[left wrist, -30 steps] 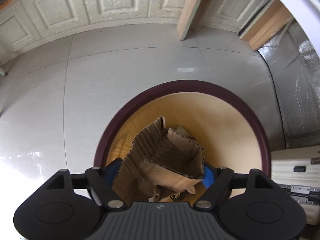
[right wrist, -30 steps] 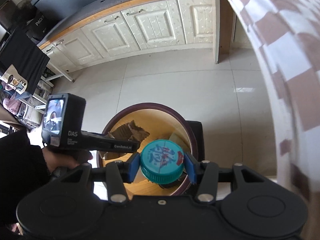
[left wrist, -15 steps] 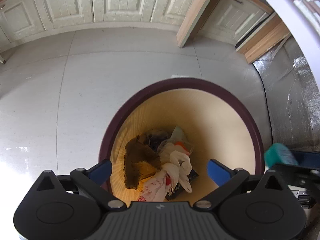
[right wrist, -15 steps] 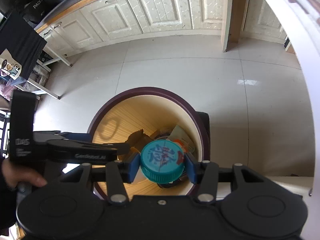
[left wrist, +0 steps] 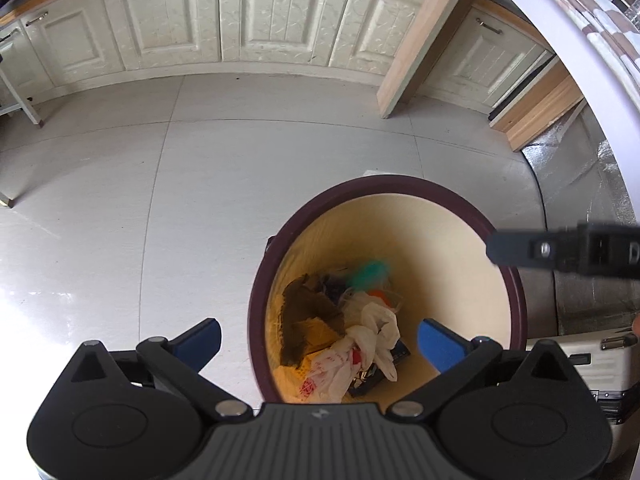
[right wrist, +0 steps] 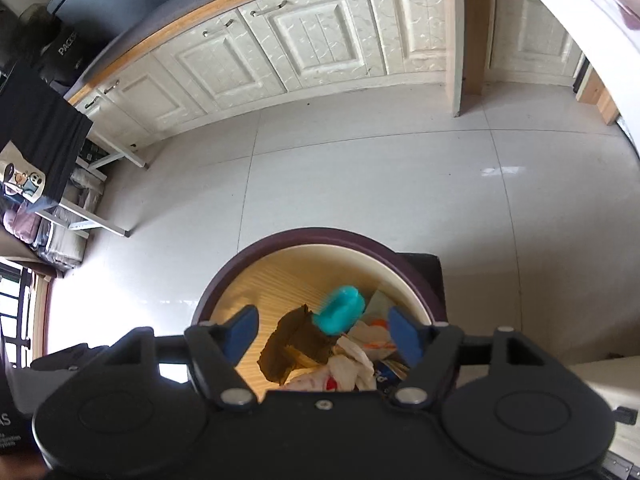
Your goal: Collect trash
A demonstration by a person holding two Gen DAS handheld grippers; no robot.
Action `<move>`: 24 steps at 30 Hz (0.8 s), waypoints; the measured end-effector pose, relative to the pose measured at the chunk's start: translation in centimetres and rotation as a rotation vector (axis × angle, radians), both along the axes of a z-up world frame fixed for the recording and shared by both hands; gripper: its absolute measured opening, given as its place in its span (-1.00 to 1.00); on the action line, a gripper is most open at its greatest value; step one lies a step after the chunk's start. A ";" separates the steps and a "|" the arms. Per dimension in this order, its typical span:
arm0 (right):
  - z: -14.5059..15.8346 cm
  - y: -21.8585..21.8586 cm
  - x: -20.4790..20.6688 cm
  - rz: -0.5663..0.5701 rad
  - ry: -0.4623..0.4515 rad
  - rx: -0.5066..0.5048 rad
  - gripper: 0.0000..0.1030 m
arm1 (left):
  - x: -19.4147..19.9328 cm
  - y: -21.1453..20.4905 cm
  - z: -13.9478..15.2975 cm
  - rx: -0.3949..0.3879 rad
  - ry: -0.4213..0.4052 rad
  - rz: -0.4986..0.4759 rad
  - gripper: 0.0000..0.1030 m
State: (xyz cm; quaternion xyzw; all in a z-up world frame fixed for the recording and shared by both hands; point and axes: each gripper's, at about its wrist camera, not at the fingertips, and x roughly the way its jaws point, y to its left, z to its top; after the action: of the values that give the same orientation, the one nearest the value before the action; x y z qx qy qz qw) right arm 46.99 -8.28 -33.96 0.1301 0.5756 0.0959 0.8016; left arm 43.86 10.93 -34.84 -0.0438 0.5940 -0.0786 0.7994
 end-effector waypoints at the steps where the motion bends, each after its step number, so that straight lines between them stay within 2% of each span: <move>1: -0.1 -0.1 -0.2 0.000 0.008 -0.005 0.41 | -0.1 0.0 0.2 -0.003 -0.001 -0.001 1.00; 10: 0.7 -0.7 -3.0 -0.005 0.029 -0.045 0.42 | -0.9 -0.5 1.9 -0.010 -0.009 -0.009 1.00; 17: 4.0 -0.8 -3.2 0.006 -0.024 -0.098 0.61 | -1.7 -0.5 4.3 0.001 -0.030 -0.010 1.00; 24: 8.0 -1.0 -4.1 0.015 -0.064 -0.151 0.78 | -3.3 0.1 8.6 -0.007 -0.080 0.029 1.00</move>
State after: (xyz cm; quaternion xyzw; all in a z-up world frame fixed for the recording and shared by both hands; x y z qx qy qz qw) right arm 42.89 -9.30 -26.01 0.0617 0.5560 0.0624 0.8265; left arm 40.60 10.99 -26.26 -0.0521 0.5604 -0.0706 0.8236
